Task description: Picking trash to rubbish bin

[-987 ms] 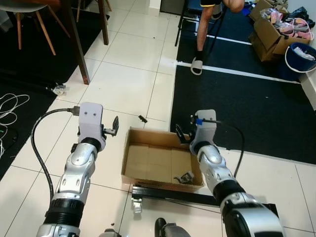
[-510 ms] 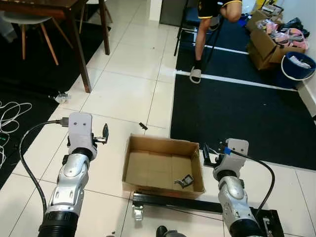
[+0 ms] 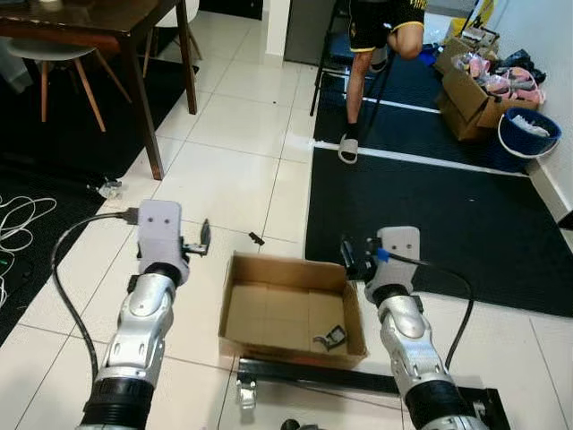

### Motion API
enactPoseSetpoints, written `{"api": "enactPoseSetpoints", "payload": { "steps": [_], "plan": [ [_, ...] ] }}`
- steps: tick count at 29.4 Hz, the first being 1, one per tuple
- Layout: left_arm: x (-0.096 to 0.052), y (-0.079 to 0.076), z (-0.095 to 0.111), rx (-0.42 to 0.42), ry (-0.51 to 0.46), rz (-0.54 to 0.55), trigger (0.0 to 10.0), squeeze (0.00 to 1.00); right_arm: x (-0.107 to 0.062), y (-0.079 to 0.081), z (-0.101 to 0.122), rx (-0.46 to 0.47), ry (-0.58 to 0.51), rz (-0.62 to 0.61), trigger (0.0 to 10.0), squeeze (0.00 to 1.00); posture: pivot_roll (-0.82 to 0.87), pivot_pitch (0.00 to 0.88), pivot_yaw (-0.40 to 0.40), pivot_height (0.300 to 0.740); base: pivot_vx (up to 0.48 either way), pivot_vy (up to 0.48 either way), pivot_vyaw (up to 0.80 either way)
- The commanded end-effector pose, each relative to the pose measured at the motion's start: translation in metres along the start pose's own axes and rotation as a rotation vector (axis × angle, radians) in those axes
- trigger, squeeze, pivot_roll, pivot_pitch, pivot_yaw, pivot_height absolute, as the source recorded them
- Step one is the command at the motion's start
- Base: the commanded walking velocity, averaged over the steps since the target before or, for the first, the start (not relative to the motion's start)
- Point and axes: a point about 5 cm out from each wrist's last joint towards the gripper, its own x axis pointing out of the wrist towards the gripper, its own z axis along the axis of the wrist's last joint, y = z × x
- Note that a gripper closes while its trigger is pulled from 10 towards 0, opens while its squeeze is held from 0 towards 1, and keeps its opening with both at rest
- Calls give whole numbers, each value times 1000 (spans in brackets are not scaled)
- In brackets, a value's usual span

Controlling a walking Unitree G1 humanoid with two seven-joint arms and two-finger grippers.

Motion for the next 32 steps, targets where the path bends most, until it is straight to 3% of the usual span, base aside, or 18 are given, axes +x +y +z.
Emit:
{"api": "enactPoseSetpoints", "payload": {
  "steps": [1, 9, 32],
  "plan": [
    [-3, -3, -5, -3, 14, 1, 10000, 0, -4, 1, -4, -19, 23, 13, 10000, 0, 11, 115, -50, 740, 0, 0, 800],
    [-4, -2, -6, -15, 18, 11, 10000, 0, -7, 3, -2, -64, 28, 35, 10000, 0, 7, 130, -52, 740, 0, 0, 800],
    [-8, -2, -9, -15, 36, 10, 10000, 0, -9, 15, -2, -63, 38, 59, 10000, 0, 11, 152, -51, 740, 0, 0, 800]
  ]
}}
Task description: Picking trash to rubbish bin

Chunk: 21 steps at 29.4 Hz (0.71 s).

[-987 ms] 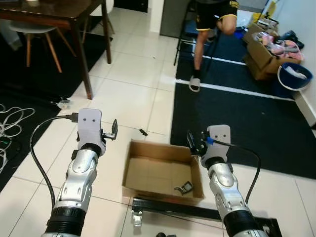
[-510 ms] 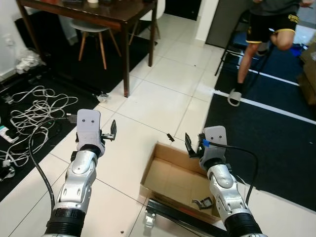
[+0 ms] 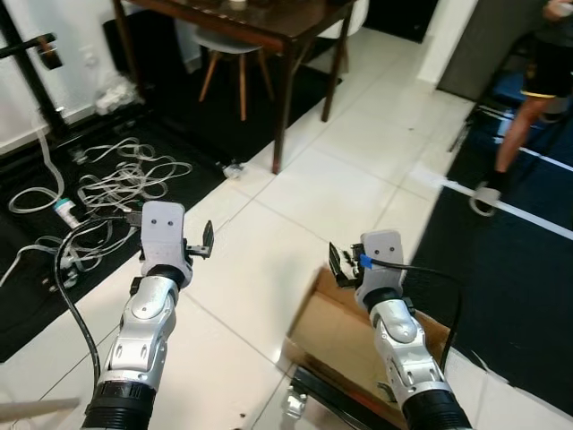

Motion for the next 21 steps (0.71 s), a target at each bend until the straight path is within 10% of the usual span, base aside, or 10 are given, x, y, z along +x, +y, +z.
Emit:
{"api": "enactPoseSetpoints", "payload": {
  "steps": [1, 21],
  "plan": [
    [-3, -1, -4, -1, 19, -2, 10000, 0, -4, 0, -5, 1, 28, -2, 10000, 0, 14, 153, -49, 740, 0, 0, 800],
    [-6, 0, -5, 2, 28, -6, 10000, 0, -6, 6, -7, 1, 39, 17, 10000, 0, 17, 159, -46, 740, 0, 0, 800]
  ]
}}
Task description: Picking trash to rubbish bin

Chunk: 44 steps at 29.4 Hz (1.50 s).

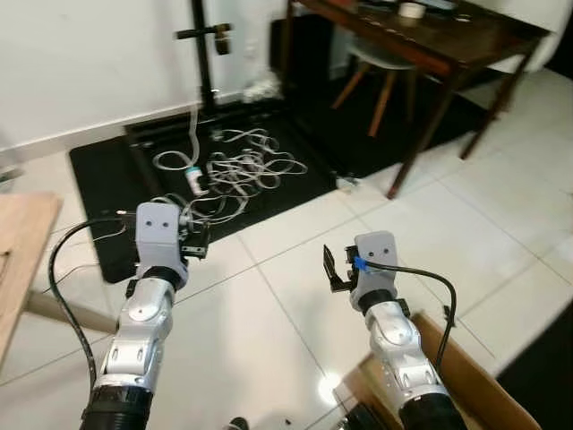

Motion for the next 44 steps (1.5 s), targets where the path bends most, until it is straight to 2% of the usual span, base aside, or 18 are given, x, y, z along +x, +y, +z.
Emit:
{"api": "enactPoseSetpoints", "payload": {
  "steps": [1, 16, 18, 19, 20, 21, 22, 33, 35, 37, 38, 39, 40, 44],
  "plan": [
    [-3, 0, -4, 3, 21, -4, 10000, 0, -2, 2, -4, 4, 21, 6, 10000, 0, 17, 159, -46, 740, 0, 0, 800],
    [-7, 1, -5, 7, 28, -12, 10000, 0, -7, 3, -6, -4, 26, 15, 10000, 0, 15, 141, -40, 740, 0, 0, 800],
    [-5, -2, 3, -20, -20, -33, 10000, 0, -6, 3, -4, -4, 19, 14, 10000, 0, 14, 137, -37, 740, 0, 0, 800],
    [-5, -6, 15, -79, -91, -70, 10000, 0, -6, 4, -3, -3, 12, 13, 10000, 0, 14, 137, -37, 740, 0, 0, 800],
    [-5, -6, 15, -79, -91, -70, 10000, 0, -6, 4, -3, -3, 12, 13, 10000, 0, 14, 137, -37, 740, 0, 0, 800],
    [-6, -12, 27, -112, -153, -121, 10000, 0, -7, 4, -1, -2, 6, 12, 10000, 0, 14, 136, -36, 740, 0, 0, 800],
    [-7, -13, 31, -118, -174, -135, 10000, 0, -7, 4, -1, -1, 3, 12, 10000, 0, 14, 136, -36, 740, 0, 0, 800],
    [-9, -22, 38, -136, -209, -203, 10000, 0, -7, 6, 1, 0, -5, 16, 10000, 0, 15, 134, -36, 740, 0, 0, 800],
    [-10, -25, 39, -153, -213, -233, 10000, 0, -7, 6, 1, 0, -6, 17, 10000, 0, 15, 134, -36, 740, 0, 0, 800],
    [-17, -38, 46, -230, -233, -358, 10000, 0, -8, 6, 2, 0, -6, 18, 10000, 0, 15, 134, -36, 740, 0, 0, 800],
    [-17, -38, 46, -230, -233, -358, 10000, 0, -8, 6, 2, 0, -6, 18, 10000, 0, 15, 134, -36, 740, 0, 0, 800],
    [-22, -48, 55, -285, -262, -457, 10000, 0, -9, 7, 2, 1, -8, 17, 10000, 0, 15, 134, -36, 740, 0, 0, 800],
    [-24, -51, 58, -305, -274, -493, 10000, 0, -9, 7, 2, 1, -9, 17, 10000, 0, 15, 134, -36, 740, 0, 0, 800],
    [-28, -56, 69, -346, -315, -549, 10000, 0, -9, 7, 2, 0, -11, 17, 10000, 0, 15, 134, -36, 740, 0, 0, 800]
  ]
}}
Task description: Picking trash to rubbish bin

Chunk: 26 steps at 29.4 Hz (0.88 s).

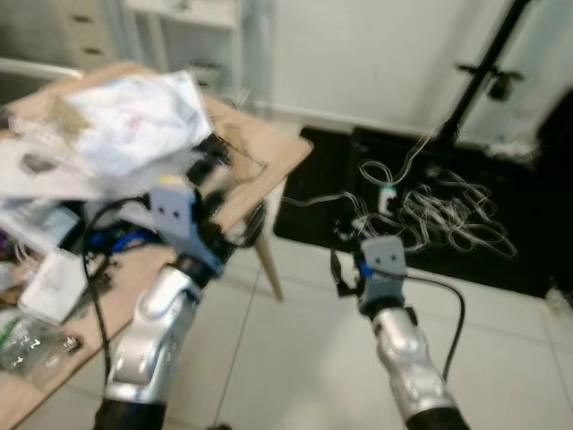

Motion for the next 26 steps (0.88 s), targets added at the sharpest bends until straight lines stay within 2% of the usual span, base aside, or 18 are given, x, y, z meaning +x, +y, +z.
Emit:
{"api": "enactPoseSetpoints", "payload": {
  "steps": [1, 14, 22, 26],
  "plan": [
    [1, -5, 2, -23, -9, -32, 10000, 0, -4, -4, -6, 1, 26, -13, 10000, 0, 15, 134, -36, 740, 0, 0, 800],
    [2, 11, 13, -2, -41, 73, 10000, 0, -4, -4, -5, 0, 26, -14, 10000, 0, 14, 143, -35, 740, 0, 0, 800],
    [0, 26, 7, 22, 8, 231, 10000, 0, -4, -4, -5, 1, 28, -11, 10000, 0, 14, 149, -36, 740, 0, 0, 800],
    [-1, 30, 6, 19, 19, 259, 10000, 0, -4, -4, -5, 0, 30, -9, 10000, 0, 14, 155, -39, 740, 0, 0, 800]
  ]
}}
